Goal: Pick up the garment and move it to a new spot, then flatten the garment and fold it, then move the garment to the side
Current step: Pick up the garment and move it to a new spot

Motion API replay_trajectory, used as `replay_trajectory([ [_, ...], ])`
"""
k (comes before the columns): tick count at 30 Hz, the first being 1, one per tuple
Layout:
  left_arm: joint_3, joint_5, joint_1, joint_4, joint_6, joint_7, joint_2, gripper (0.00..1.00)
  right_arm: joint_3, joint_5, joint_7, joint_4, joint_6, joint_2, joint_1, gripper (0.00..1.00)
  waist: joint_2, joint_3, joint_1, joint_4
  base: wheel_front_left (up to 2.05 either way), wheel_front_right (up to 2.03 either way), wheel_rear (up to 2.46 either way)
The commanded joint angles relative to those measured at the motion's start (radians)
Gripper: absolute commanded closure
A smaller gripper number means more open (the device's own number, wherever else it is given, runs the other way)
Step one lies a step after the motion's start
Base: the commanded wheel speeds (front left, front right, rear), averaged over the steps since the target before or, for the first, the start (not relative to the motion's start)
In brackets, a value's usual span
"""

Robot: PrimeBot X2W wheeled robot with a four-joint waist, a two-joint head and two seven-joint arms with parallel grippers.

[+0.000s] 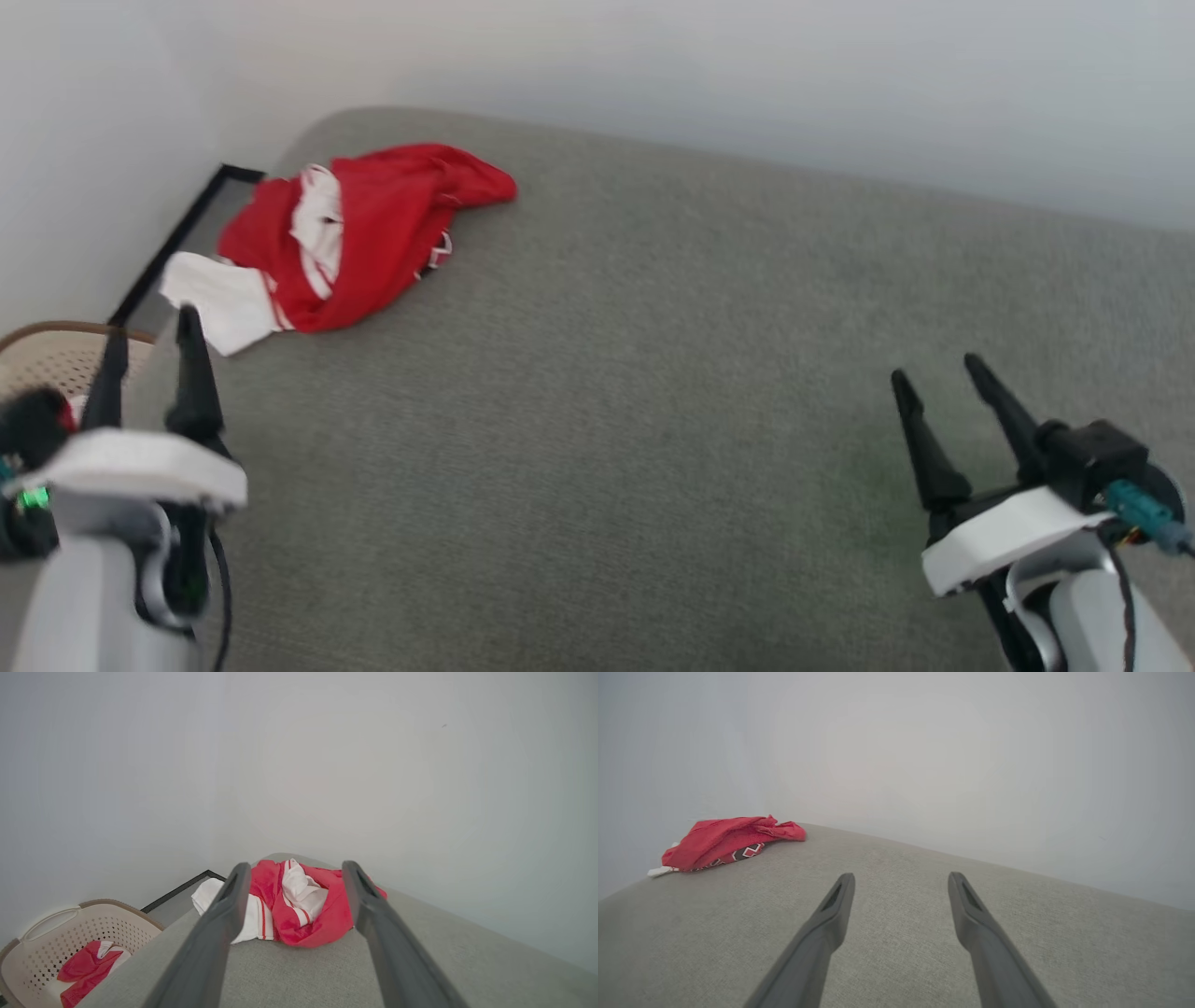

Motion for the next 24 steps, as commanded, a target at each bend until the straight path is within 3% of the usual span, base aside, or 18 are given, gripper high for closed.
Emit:
replay_trajectory([
  [1,0.002,-0.003,-0.031,0.018,-0.01,0.002,0.008,0.0,0.0,-0.003,0.004,-0.01,0.0,-0.006,-0.016,0.0,0.0,0.042,0.0,-0.03,0.0,0.0,0.0],
  [18,-0.079,-0.022,-0.531,0.483,-0.058,0.1,0.133,0.0,-0.029,-0.007,0.048,-0.16,0.0,-0.096,-0.133,0.0,0.0,0.311,0.0,-0.139,0.0,0.0,0.0],
  [24,-0.1,-0.01,-0.667,0.658,-0.031,0.184,0.155,0.0,-0.036,-0.01,0.069,-0.216,0.0,-0.125,-0.166,0.0,0.0,0.391,0.0,-0.17,0.0,0.0,0.0],
])
